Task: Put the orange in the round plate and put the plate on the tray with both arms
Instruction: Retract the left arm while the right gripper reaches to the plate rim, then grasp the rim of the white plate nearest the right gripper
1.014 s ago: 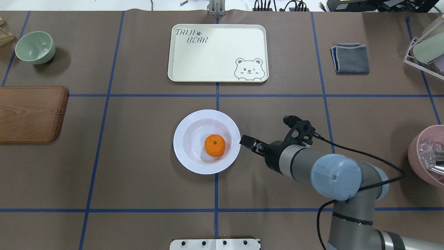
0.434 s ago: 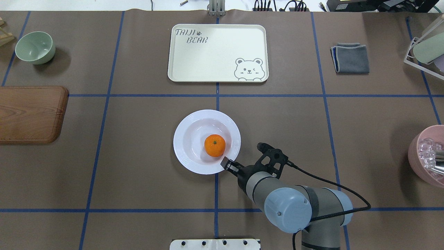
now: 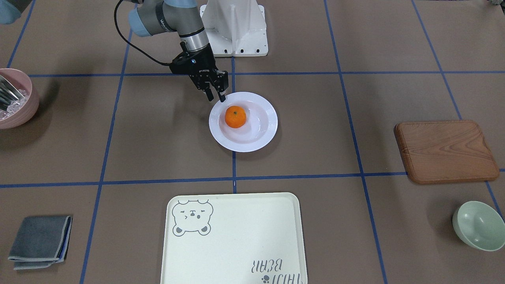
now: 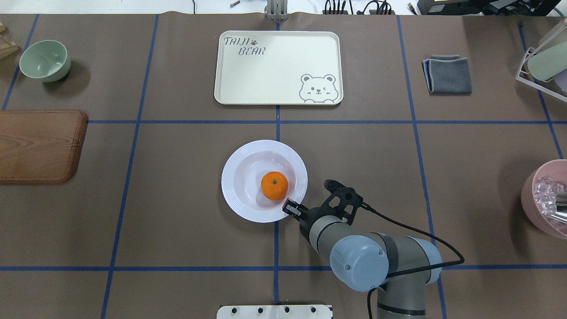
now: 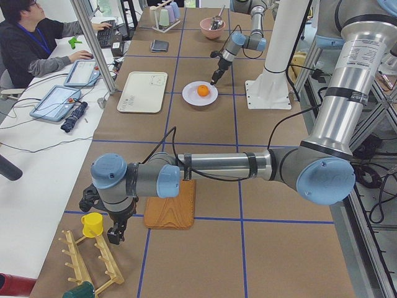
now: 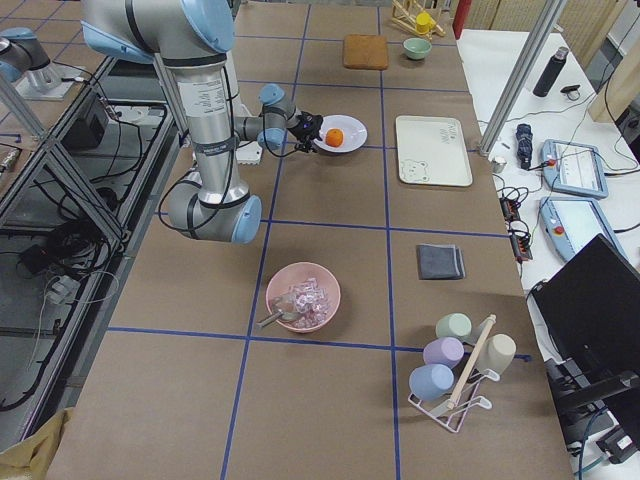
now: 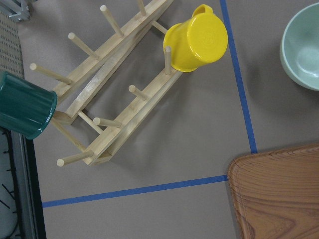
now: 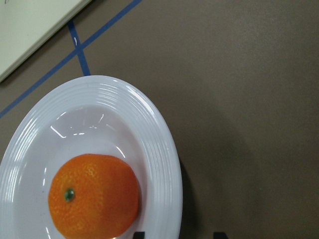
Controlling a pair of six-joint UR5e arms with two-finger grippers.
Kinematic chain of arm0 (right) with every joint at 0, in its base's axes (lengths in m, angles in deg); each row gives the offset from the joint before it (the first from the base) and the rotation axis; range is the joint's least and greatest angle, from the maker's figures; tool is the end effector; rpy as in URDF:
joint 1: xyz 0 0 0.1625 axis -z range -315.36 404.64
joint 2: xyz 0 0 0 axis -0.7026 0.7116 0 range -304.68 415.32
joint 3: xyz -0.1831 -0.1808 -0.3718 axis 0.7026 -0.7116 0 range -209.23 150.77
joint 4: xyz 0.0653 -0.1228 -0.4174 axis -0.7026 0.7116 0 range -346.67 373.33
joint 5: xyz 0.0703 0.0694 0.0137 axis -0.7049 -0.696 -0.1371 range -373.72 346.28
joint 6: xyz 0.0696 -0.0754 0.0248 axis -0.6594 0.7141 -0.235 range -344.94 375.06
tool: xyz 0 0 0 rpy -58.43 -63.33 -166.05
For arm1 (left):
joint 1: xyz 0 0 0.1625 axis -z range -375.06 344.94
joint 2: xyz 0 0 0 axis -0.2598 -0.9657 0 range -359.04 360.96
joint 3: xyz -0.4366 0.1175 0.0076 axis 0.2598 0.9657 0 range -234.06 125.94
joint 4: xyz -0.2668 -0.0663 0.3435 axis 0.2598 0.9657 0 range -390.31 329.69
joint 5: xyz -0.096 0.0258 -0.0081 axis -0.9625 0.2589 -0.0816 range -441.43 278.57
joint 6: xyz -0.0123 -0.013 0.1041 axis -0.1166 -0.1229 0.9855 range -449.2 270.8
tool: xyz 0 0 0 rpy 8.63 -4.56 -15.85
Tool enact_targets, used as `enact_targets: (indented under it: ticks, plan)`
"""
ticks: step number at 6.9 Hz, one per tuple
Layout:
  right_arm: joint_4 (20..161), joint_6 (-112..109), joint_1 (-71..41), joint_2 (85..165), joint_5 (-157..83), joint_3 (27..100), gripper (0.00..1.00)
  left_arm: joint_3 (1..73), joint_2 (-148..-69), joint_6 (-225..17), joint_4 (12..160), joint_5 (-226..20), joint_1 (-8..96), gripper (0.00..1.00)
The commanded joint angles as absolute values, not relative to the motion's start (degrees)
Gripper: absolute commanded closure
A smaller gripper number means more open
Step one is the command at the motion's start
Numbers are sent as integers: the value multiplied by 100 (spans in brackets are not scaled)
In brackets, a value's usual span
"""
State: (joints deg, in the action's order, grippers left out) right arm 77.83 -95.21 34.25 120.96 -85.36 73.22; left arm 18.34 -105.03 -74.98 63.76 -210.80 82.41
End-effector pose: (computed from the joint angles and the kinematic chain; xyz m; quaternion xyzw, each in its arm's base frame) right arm -0.6164 -0.2823 0.2814 0.0921 -0.5206 0.3029 0.7929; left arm -0.1498 -0.6327 0.6863 0.0831 0.3270 0.0626 0.9393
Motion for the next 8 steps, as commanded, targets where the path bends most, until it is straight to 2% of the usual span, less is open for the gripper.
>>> enact_targets:
  ticks: [1,8]
  plan:
    - [7784,-9489,3321,12071,-8544,7272,54,1837,-10495,-7505,6382,-21081,8241,2]
    - [7776,-9524,3251,11781,-8553,6894,56,1837,-10460,-7531,6391,-21081,8233,2]
